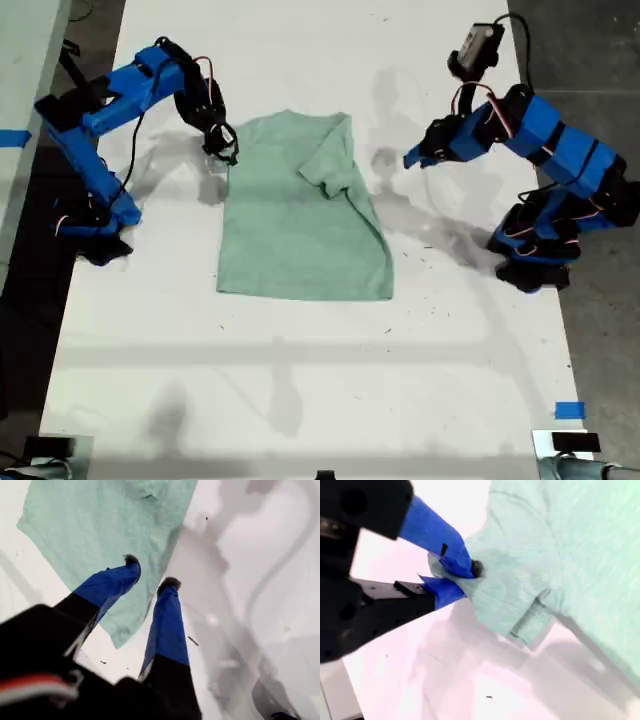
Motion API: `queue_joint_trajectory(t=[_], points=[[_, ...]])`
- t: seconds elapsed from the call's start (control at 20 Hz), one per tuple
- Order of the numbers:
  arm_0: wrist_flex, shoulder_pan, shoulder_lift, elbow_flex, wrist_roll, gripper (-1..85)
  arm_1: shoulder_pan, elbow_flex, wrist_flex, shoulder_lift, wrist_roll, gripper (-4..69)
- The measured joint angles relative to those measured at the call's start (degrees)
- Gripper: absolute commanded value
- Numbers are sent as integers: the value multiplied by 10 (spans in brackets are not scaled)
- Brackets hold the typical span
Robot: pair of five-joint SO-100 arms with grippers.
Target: Fold t-shirt
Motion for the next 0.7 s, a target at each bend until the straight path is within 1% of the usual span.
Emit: queue_joint_trajectory(t=[0.1, 0.2, 0.3, 0.4, 0.55, 0.7], points=[[9, -11, 56, 1, 1, 0, 0, 0, 0, 2, 1, 127], [2, -11, 70, 1, 1, 0, 0, 2, 0, 12, 2, 127], [-33, 20, 66, 0, 0, 0, 0, 11, 0, 20, 4, 127], [-66, 67, 22, -25, -15, 0, 0, 21, 0, 22, 11, 127], [-80, 129, -98, -149, -29, 0, -10, 33, 0, 23, 21, 127], [-55, 167, -250, -327, -41, 0, -20, 47, 0, 38, 31, 127]])
